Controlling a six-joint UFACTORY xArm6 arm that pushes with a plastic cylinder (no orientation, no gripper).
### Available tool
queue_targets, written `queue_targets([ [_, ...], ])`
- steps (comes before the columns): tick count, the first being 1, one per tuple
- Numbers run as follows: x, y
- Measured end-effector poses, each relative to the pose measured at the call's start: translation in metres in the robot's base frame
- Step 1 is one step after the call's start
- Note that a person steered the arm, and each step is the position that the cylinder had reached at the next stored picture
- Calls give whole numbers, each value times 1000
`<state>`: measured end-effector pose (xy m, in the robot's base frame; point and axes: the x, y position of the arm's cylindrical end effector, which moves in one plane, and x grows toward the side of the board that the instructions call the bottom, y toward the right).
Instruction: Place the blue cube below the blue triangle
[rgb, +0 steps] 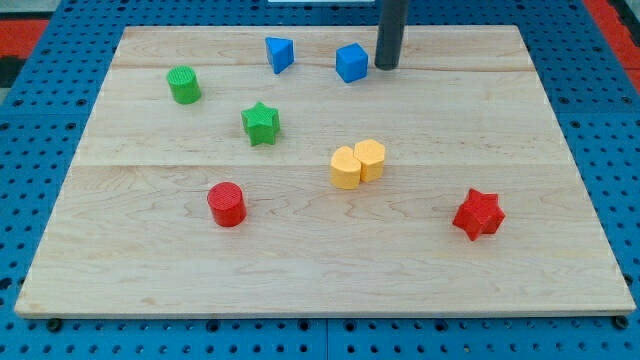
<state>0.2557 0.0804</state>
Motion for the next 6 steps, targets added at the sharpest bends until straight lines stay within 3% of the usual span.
queue_targets([
  [2, 33, -65],
  [3, 45, -53],
  [4, 85, -40],
  [6, 44, -79],
])
